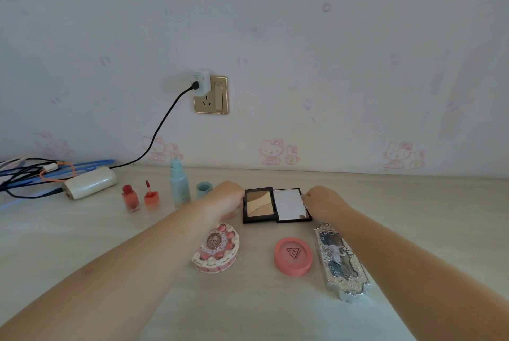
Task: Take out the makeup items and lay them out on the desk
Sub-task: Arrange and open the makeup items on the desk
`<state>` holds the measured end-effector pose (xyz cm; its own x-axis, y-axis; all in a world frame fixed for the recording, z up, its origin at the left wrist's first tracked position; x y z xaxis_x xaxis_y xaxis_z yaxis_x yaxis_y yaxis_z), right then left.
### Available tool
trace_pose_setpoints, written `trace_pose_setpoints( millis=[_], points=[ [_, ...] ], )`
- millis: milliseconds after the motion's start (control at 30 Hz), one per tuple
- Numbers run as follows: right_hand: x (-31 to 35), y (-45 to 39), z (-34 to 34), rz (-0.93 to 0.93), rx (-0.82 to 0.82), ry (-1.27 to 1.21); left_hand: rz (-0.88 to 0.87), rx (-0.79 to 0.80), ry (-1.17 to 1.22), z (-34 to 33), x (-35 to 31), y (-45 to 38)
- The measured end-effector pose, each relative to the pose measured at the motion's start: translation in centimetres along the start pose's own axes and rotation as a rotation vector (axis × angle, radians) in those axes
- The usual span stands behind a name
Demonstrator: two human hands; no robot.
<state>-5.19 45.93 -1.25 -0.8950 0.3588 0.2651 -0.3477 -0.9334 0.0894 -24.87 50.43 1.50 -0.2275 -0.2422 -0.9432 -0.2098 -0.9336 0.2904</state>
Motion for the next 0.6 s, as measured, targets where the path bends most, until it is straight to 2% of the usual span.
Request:
trace_pose_setpoints(
  millis=[167, 233, 367, 600],
  points=[
    [2.1, 2.0, 1.6, 0.163, -0.181, 0.006, -0.086, 0.080, -0.182, 3.4, 0.5, 2.2],
    [3.7, 3.3, 2.1, 0.247, -0.183, -0.022, -0.131, 0.129, -0.300, 5.1, 1.2, 3.4],
    [7.1, 6.8, 1.6, 0.393, -0.110, -0.086, -0.165, 0.176, -0.374, 8.0, 3.1, 5.4],
    [10.4, 11.2, -1.2, 0.581, 0.141, 0.061, -0.201, 0.306, -0.395, 10.4, 6.9, 7.0]
  ],
)
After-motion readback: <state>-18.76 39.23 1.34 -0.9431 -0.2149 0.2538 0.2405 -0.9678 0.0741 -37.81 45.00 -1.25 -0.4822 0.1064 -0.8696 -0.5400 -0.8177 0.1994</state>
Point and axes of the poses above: each hand's wrist, its own y-axis away from the middle knuckle, its own z-axis out of the back of the hand, x = y × z, the point moved 1 cm from there along -y, towards the middle knuckle, and after that the axes turned 11 degrees about y, right-handed, at the moved point
